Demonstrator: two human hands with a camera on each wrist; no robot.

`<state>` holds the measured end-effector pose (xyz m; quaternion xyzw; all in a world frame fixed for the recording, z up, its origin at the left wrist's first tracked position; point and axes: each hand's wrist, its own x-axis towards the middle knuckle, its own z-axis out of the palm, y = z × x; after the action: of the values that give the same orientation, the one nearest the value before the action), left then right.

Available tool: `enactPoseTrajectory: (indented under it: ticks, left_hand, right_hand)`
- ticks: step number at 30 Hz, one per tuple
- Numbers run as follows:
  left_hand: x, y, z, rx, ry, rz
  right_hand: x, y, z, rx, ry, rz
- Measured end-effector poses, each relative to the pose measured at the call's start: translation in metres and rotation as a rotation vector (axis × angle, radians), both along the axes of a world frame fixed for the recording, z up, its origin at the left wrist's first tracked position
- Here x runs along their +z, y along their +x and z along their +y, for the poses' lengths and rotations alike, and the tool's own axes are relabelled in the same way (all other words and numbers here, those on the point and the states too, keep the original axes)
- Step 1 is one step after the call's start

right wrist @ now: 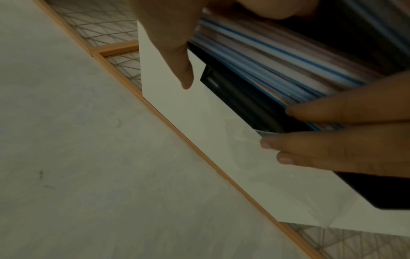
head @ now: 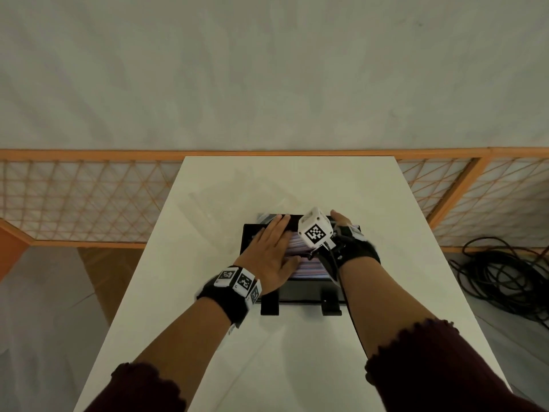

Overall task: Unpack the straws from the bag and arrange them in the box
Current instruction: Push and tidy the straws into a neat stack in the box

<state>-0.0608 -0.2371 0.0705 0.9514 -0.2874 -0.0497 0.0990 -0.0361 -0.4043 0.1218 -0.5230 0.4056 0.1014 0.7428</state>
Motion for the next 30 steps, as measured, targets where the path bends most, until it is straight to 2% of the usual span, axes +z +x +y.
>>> enactPoseTrajectory:
  ticks: [1, 2, 7, 9, 13, 17, 22, 26, 30]
  left_hand:
    - [0.001, 0.000, 0.000, -0.006, -0.008, -0.007]
    - [0.000, 0.001, 0.001, -0.015, -0.014, -0.009]
    - [-0.006, 0.004, 0.002, -0.031, -0.072, 0.029]
    - [-0.008, 0.004, 0.001, -0.027, -0.088, 0.045]
    - [-0.006, 0.005, 0.001, -0.027, -0.081, 0.057]
    - [0.000, 0.003, -0.001, 0.000, -0.053, 0.087]
    - [0.009, -0.001, -0.002, 0.017, -0.001, 0.109]
    - [0.007, -0.003, 0.000, 0.015, -0.023, 0.021]
    - [0.006, -0.009, 0.003, -0.043, -0.170, -0.248]
  right_hand:
    - [-0.003, 0.001, -0.003, 0.052, -0.004, 0.052]
    - [0.000, -0.002, -0.005, 0.030, 0.002, 0.067]
    - [-0.007, -0.005, -0.020, -0.006, 0.098, 0.035]
    - [0.012, -0.013, -0.017, 0.079, 0.107, 0.044]
    - [0.034, -0.027, -0.017, 0.055, 0.111, 0.012]
    - [0.048, -0.039, -0.014, 0.144, 0.004, 0.076]
    - [0.080, -0.053, -0.009, 0.258, -0.180, -0.016]
    - [0.091, -0.055, -0.014, 0.190, -0.208, -0.021]
    - [0.101, -0.052, -0.030, 0.039, -0.156, -0.100]
